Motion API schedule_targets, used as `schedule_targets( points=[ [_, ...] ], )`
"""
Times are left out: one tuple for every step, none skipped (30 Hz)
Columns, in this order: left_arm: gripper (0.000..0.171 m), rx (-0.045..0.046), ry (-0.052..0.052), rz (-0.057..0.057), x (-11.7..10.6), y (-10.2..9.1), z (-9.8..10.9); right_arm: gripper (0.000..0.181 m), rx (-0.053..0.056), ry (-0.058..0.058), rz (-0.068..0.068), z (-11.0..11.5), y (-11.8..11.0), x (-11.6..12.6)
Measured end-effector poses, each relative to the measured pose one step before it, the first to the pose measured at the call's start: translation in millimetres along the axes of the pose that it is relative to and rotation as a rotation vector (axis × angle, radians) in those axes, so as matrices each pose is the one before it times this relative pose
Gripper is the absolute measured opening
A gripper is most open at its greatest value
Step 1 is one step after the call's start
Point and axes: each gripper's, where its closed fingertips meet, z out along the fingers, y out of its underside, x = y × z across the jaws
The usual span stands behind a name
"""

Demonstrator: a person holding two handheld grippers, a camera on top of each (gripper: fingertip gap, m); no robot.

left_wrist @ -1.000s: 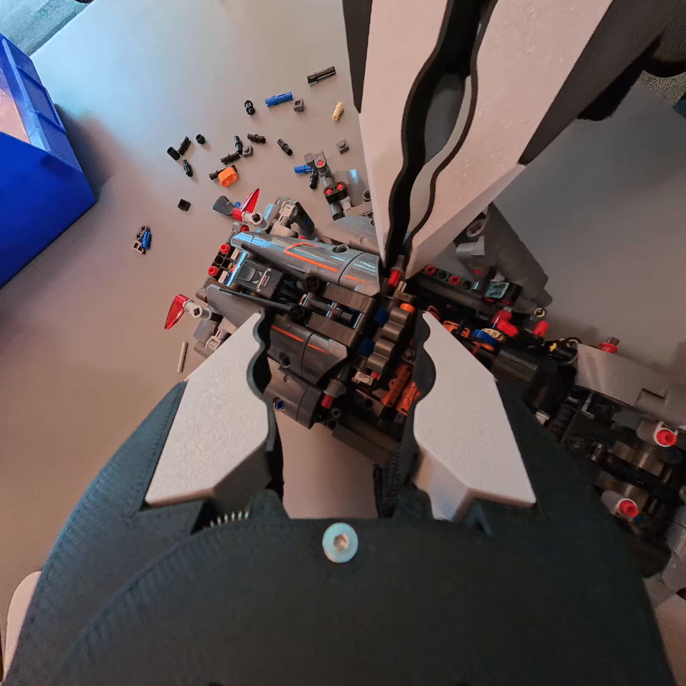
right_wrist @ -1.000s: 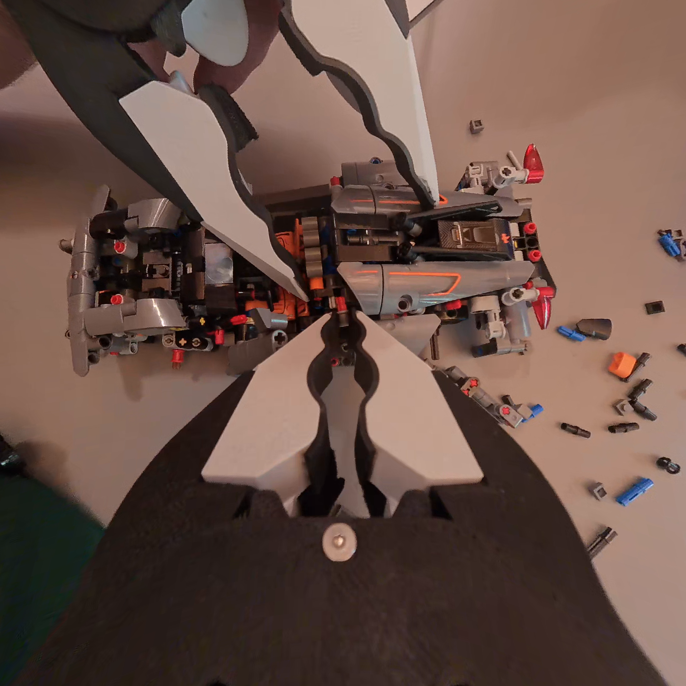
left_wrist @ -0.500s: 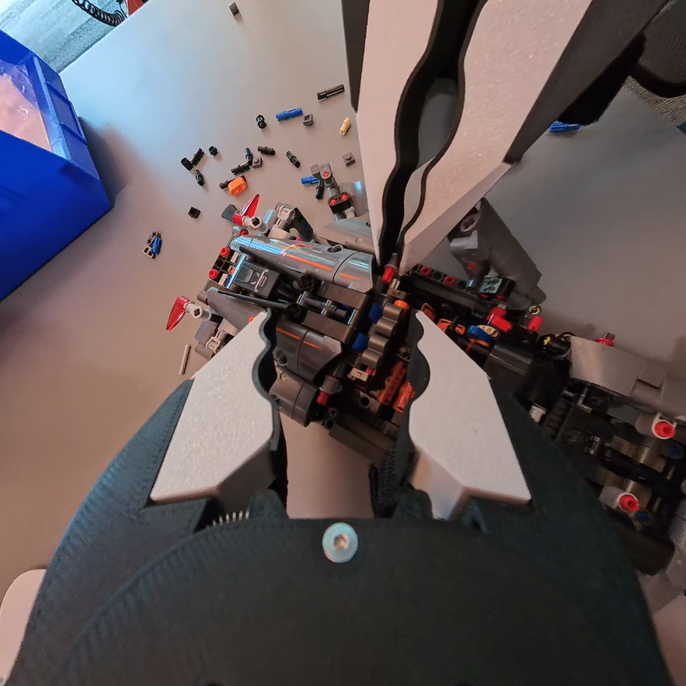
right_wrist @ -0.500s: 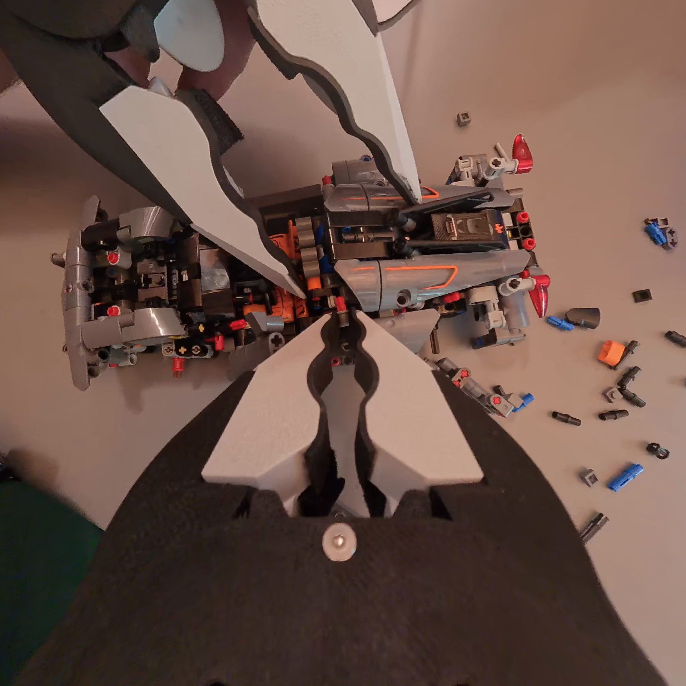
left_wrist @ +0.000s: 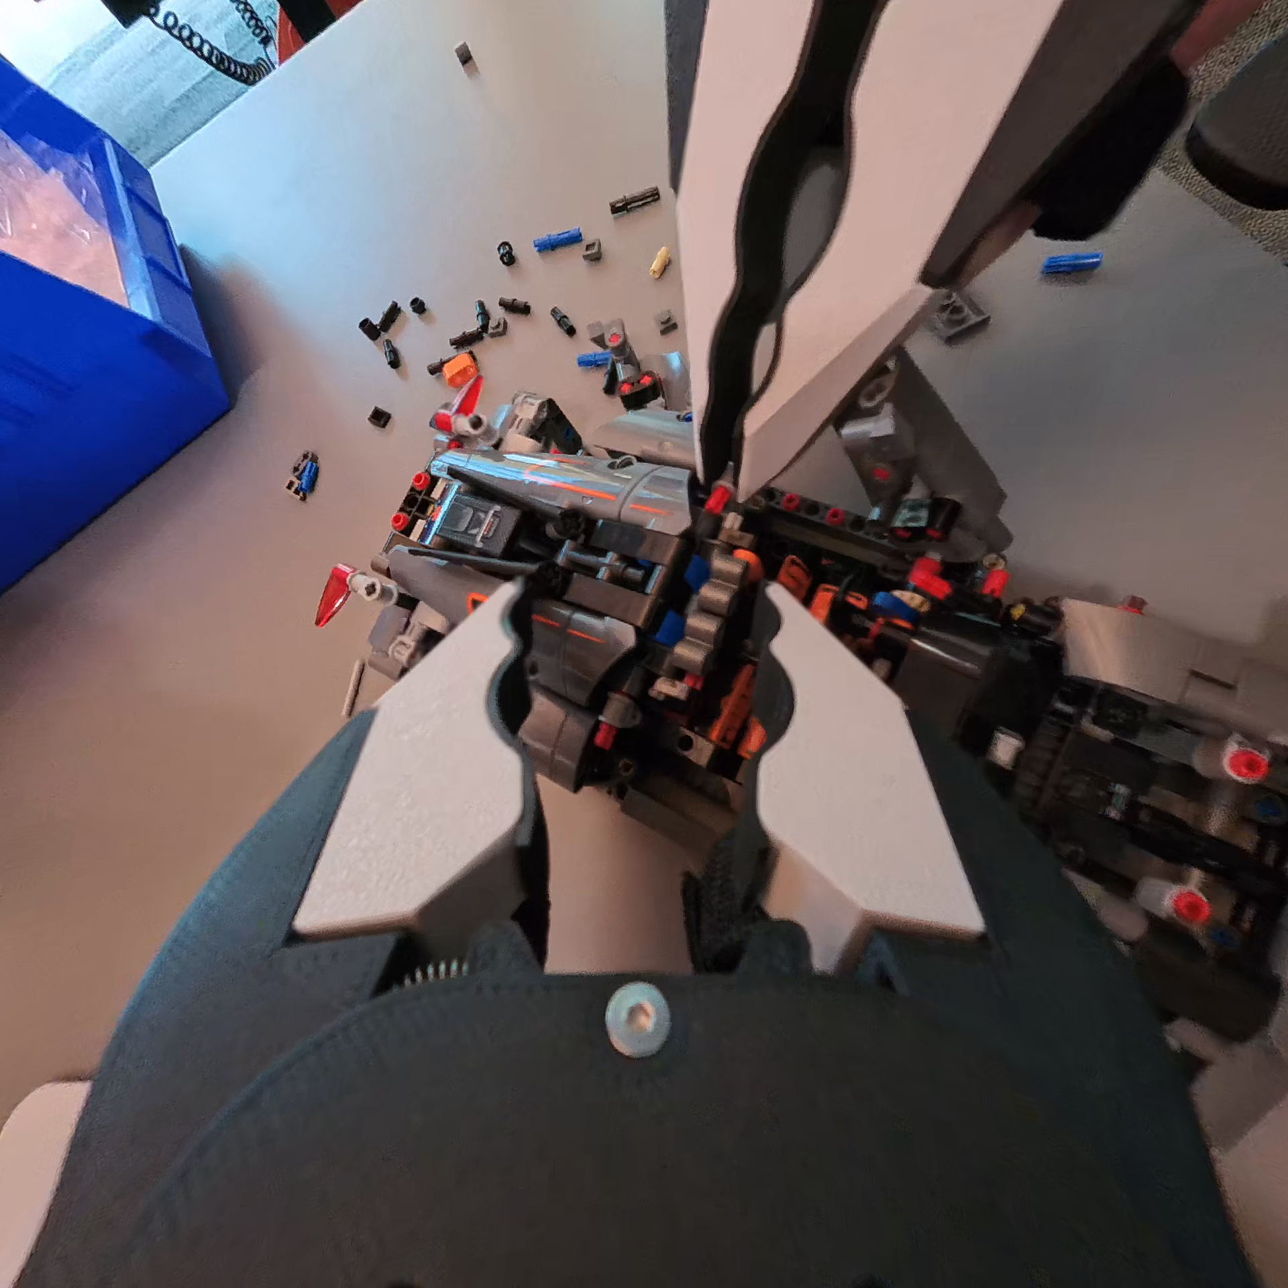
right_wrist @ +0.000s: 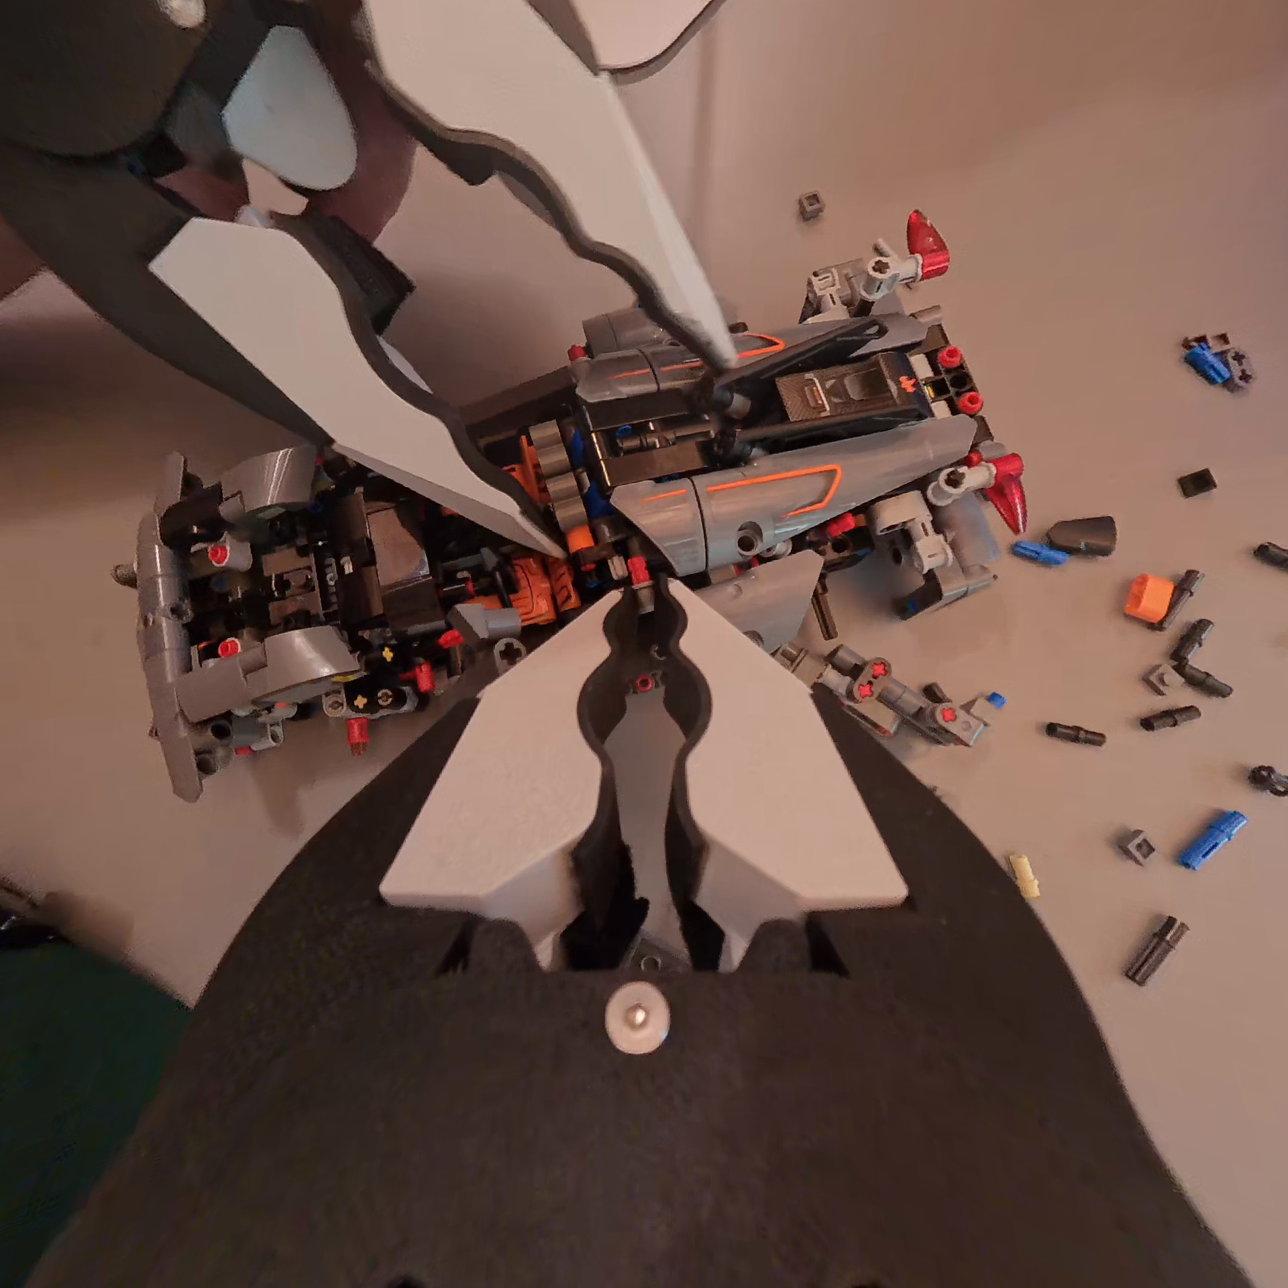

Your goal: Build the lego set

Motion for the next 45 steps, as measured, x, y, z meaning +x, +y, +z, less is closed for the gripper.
schedule_targets(
  points=[
    [0.059,0.00632,-0.0031,0.003,0.26,-1.11,0.6,0.002,0.0056,-0.0036,0.019,-0.78,0.52,2.56],
    [0.059,0.00553,-0.0019,-0.0038,-0.14,-1.0,1.18,0.002,0.0038,-0.0069,0.0223,-0.79,0.51,1.94],
    [0.059,0.00213,0.0006,0.0038,0.21,-0.9,0.51,0.002,-0.0058,0.0023,-0.0034,-0.43,0.58,0.31],
    [0.059,-0.00589,-0.0014,0.0061,0.12,-0.23,-0.02,0.002,-0.0098,0.0038,-0.0152,-0.04,0.22,-0.72],
    [0.059,-0.00207,-0.0009,0.0032,-0.17,0.17,-0.1,0.002,0.0006,-0.006,0.002,0.22,-0.21,-0.4],
    [0.059,0.00975,0.0029,-0.0057,-0.17,-0.1,-0.16,0.003,0.0111,-0.0155,0.0157,0.23,-0.54,0.04],
    [0.059,0.01181,0.0042,-0.0085,-0.03,-0.22,-0.14,0.003,0.008,-0.0114,0.003,0.08,-0.57,-0.23],
    [0.059,0.00281,0.0004,-0.0027,-0.13,-0.15,-0.26,0.003,0.0022,-0.0015,-0.0201,-0.21,-0.66,-0.5],
    [0.059,-0.00669,-0.0031,-0.0001,0.01,-0.16,-0.18,0.003,0.0004,0.0041,-0.0245,-0.15,-0.1,-0.15],
    [0.059,-0.00771,-0.0033,0.0014,0.24,-0.47,-0.05,0.003,-0.0014,-0.0014,-0.0119,-0.01,-0.21,-0.45],
    [0.06,-0.00157,0.0008,-0.0032,0.66,-0.74,0.06,0.003,-0.0045,0.002,-0.0333,0.23,-0.33,-0.79],
    [0.06,0.00045,-0.0013,-0.0077,0.22,-0.24,0.14,0.003,-0.0104,0.0126,-0.05,-0.34,-0.17,-0.15],
    [0.061,-0.00244,-0.0026,-0.0065,0.26,-0.28,-0.15,0.003,-0.0098,0.0134,-0.0366,-1.1,-0.44,0.04],
    [0.061,-0.00726,-0.0038,0.0,0.53,-0.02,-0.42,0.003,-0.0053,0.0052,-0.0316,-1.49,-0.75,-0.93],
    [0.06,-0.00703,-0.0041,0.0055,1.0,-0.22,-0.78,0.001,0.0,0.0021,-0.0386,-1.74,-1.08,-0.69],
    [0.06,-0.00756,-0.0082,0.0059,0.59,-0.3,-0.45,0.0,0.0074,0.0106,-0.0329,-2.39,-2.23,1.11],
    [0.06,-0.00606,-0.0077,0.004,0.62,-0.46,0.28,0.0,0.0074,-0.0081,-0.0308,-2.36,-2.96,-1.84],
    [0.061,-0.00321,-0.0083,0.0041,0.56,-0.58,0.43,0.0,0.0076,-0.0211,-0.0296,-1.15,-3.06,-4.01],
    [0.062,0.00075,-0.0074,0.0062,0.76,-0.72,0.43,0.0,0.0009,0.0033,-0.026,0.33,-1.18,-0.03],
    [0.062,0.0019,-0.0041,0.0039,1.11,-0.77,0.35,0.0,-0.0069,0.0091,-0.0234,1.35,0.77,1.83],
    [0.063,0.00279,-0.0056,0.0046,0.61,-0.82,-0.05,0.0,-0.0003,-0.0027,-0.0092,1.54,0.49,1.11],
    [0.063,-0.00735,-0.0059,0.0047,0.1,0.22,0.03,0.0,0.0064,-0.0134,0.0041,1.19,-0.5,-0.25],
    [0.063,-0.00605,-0.004,0.0054,0.16,-0.11,-0.12,0.0,0.0049,-0.0148,0.0011,1.09,-0.24,-1.14],
    [0.062,0.00516,-0.0043,0.0014,0.24,-1.55,-0.66,0.0,-0.006,-0.0095,-0.0041,0.78,0.91,-0.79],
    [0.063,0.00394,-0.0008,0.0005,0.69,-0.82,-0.21,0.0,-0.0075,-0.0082,0.0044,-0.04,0.59,-0.26],
    [0.063,-0.00448,-0.0049,-0.0009,-0.25,0.72,0.66,0.0,-0.0056,-0.0076,0.0033,0.22,0.28,-0.3],
    [0.063,0.00053,-0.0047,-0.0083,-0.71,-0.42,0.45,0.0,-0.0107,-0.006,-0.0017,0.93,1.36,-0.1],
    [0.064,-0.00009,-0.0024,-0.0087,0.12,-1.05,0.31,0.0,-0.0131,-0.0142,0.0082,0.74,1.84,-0.14],
    [0.065,-0.00863,-0.0112,0.0024,-0.16,-0.76,0.39,0.0,-0.005,-0.0141,0.0102,-0.16,0.4,0.01],
    [0.066,-0.01896,-0.0195,0.0093,-0.61,0.42,1.09,0.0,-0.0034,-0.0082,0.0062,0.18,0.16,-0.11],
    [0.066,-0.0099,-0.0132,0.0015,0.17,-0.85,0.75,0.0,-0.0062,-0.0067,0.0056,0.03,0.43,-0.14],
    [0.067,0.00057,-0.0063,-0.008,0.7,-1.7,0.68,0.0,-0.0065,-0.0067,0.0039,-0.09,0.25,0.01],
    [0.068,-0.00639,-0.0104,-0.0069,-0.3,0.23,1.6,0.0,-0.0066,-0.0058,0.0032,0.18,0.22,0.2],
    [0.069,-0.00126,-0.0089,-0.012,-1.03,0.1,1.17,0.0,-0.0084,-0.0047,0.0015,0.18,0.44,0.39],
    [0.066,0.00384,0.0041,-0.0194,-0.04,-0.05,0.58,0.0,-0.0127,-0.0006,0.002,0.21,1.08,1.03],
    [0.066,0.0062,0.0033,-0.0118,-0.22,0.22,0.57,0.0,-0.0099,-0.0008,0.0023,-0.15,0.73,0.85],
    [0.065,0.00853,0.0016,-0.0022,0.05,-0.08,0.49,0.0,-0.0084,-0.0037,0.0074,-0.2,0.58,0.37],
    [0.065,0.00531,0.0019,-0.0045,0.0,0.14,0.51,0.0,-0.0081,-0.0001,0.003,-0.13,0.55,0.37],
    [0.065,0.00194,0.004,-0.0089,-0.02,0.22,0.07,0.0,-0.0065,-0.0007,0.0044,-0.08,0.41,0.28],
    [0.065,0.00189,-0.0021,-0.0007,-0.26,0.17,0.12,0.0,-0.0058,-0.0019,0.0113,-0.15,0.35,0.41],
    [0.065,0.00254,-0.0034,0.0019,-0.13,0.08,0.39,0.0,-0.0053,0.0017,0.0033,0.03,0.35,0.37],
    [0.065,0.00554,-0.0003,-0.0064,-0.15,-0.06,0.19,0.0,-0.0071,0.0024,0.0044,-0.27,0.5,0.59],
    [0.064,0.00309,0.0012,-0.0085,-0.3,0.42,0.29,0.0,-0.0057,0.006,0.001,-0.26,0.4,0.7],
    [0.064,0.00171,0.0022,-0.0015,-0.07,0.26,-0.05,0.0,-0.004,0.004,0.0022,-0.31,0.78,0.39],
    [0.064,0.00306,0.0017,-0.0024,0.0,0.39,-0.06,0.0,-0.0031,0.0005,0.0079,-0.52,0.94,0.46]
  ],
)
